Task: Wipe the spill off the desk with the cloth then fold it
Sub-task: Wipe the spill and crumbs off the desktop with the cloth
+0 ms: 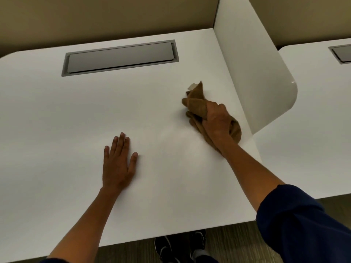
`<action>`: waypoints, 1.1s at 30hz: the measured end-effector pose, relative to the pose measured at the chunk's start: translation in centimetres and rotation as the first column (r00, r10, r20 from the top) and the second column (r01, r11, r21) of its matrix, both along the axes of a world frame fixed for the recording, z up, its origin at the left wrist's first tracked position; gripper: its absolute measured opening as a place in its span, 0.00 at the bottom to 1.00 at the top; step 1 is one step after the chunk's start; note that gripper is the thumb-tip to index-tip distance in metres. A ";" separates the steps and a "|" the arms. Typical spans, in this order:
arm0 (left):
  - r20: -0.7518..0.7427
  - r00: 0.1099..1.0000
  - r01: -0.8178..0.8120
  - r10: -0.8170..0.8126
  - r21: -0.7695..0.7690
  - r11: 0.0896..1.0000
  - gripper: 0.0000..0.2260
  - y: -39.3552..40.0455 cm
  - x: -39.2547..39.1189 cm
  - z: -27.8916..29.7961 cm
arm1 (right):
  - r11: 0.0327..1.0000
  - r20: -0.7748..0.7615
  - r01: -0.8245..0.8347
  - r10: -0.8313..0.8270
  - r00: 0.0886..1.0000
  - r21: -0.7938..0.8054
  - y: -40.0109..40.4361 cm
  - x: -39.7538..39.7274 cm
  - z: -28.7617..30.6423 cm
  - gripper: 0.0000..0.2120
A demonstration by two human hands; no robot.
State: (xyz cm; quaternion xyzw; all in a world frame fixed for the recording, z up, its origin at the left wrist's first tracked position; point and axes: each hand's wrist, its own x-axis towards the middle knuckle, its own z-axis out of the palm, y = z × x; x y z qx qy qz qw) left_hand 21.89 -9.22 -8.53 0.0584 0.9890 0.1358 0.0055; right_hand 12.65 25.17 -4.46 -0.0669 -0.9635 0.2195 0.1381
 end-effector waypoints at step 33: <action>0.121 0.992 -0.034 0.015 0.157 0.987 0.26 1.2 2.8 1.5 | 0.894 0.148 -0.151 0.232 0.961 -0.423 -2.0 20.7 10.1 0.26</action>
